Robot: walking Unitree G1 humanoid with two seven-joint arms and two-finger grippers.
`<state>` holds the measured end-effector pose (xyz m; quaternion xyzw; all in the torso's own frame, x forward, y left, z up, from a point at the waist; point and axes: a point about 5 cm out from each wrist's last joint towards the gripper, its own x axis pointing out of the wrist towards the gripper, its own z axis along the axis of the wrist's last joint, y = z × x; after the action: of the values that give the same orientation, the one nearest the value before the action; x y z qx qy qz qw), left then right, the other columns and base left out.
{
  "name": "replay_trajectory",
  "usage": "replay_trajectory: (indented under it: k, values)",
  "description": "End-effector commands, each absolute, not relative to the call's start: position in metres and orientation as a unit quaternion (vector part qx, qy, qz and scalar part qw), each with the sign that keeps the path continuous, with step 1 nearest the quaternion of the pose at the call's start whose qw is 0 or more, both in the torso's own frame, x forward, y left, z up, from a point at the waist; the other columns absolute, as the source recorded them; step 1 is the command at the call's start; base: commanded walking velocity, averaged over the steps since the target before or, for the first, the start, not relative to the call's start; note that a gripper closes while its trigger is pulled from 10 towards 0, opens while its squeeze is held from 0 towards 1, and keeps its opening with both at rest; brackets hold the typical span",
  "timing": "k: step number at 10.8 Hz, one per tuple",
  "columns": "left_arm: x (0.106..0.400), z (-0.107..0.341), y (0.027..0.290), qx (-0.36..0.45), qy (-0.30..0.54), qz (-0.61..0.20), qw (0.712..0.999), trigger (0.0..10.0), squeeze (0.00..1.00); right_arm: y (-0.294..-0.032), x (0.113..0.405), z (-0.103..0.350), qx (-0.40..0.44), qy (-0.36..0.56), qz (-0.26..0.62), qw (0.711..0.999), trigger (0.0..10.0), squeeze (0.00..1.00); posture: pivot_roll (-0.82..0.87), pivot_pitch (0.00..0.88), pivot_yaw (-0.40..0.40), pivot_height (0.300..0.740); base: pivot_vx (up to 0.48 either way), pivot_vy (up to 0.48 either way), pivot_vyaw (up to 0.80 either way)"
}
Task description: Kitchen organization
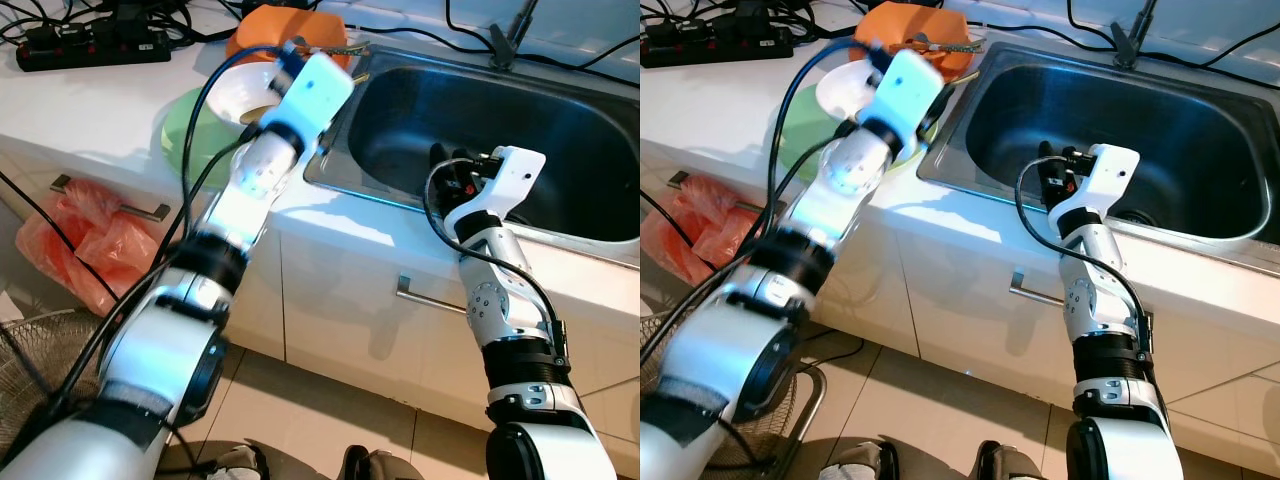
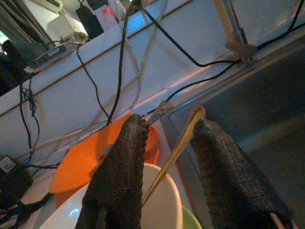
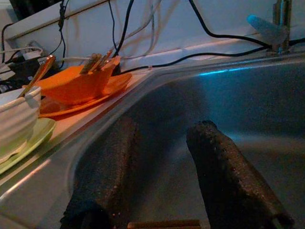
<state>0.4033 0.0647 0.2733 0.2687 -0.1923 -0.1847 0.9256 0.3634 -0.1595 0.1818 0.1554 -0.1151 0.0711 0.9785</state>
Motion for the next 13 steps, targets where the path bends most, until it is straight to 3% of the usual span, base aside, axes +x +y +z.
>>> replay_trajectory:
  k: [1,13]
  values:
    - [0.404,0.278,0.058,0.281,-0.2,-0.186,0.92,10.0,0.0,-0.161,0.362,0.178,0.157,-0.113,0.066,0.979,10.0,0.0,0.02,0.137,-0.027,0.74,0.0,0.0,0.0]
    - [0.411,0.303,0.044,0.337,-0.194,-0.224,0.894,10.0,0.0,-0.158,0.341,0.175,0.171,-0.115,0.053,0.977,10.0,0.0,-0.03,0.209,0.017,0.74,0.0,0.0,0.0]
